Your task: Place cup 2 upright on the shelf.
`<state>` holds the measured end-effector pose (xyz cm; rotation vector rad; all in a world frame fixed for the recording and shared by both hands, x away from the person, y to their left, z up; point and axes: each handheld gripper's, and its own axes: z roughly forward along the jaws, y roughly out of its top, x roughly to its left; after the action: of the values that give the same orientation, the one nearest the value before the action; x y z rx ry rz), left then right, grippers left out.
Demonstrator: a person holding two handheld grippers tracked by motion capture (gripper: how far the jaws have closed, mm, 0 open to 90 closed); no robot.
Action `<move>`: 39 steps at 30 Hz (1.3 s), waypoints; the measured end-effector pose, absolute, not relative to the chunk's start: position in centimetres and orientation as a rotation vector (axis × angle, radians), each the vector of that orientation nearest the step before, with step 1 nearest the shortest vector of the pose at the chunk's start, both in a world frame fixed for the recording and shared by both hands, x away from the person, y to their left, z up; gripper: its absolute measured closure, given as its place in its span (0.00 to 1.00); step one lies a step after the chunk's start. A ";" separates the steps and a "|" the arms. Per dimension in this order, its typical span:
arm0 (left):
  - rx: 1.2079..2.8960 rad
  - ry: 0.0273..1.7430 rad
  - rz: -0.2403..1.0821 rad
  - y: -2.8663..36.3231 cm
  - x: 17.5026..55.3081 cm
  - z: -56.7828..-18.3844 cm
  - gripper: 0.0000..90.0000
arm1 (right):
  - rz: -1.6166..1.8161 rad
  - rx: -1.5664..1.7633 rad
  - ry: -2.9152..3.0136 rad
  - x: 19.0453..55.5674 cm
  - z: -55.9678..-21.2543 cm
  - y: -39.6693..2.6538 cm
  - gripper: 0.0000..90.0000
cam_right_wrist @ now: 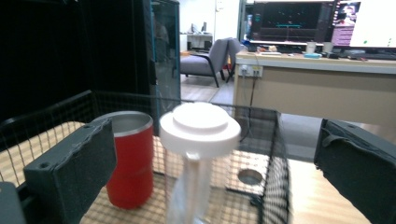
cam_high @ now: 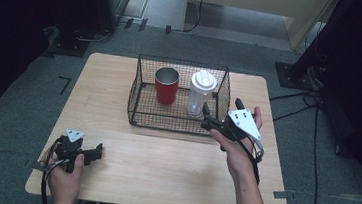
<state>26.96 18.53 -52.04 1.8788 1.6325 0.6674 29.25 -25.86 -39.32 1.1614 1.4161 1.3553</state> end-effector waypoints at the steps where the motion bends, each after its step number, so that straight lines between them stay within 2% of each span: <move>1: 1.878 1.632 0.667 18.5 27.0 -52.0 0.00 | 1.349 1.167 1.416 29.0 -39.6 -26.2 0.00; 19: 1.883 1.630 0.668 18.5 27.0 -52.0 0.00 | 1.295 1.242 1.369 25.3 -42.4 -31.7 0.00; 39: 1.883 1.630 0.669 18.5 27.0 -52.0 0.00 | 1.172 1.361 1.347 21.6 -47.9 -37.8 0.00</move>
<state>26.96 18.55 -52.04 1.8830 1.6302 0.6688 21.56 -37.79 -47.86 1.3608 1.3466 1.1717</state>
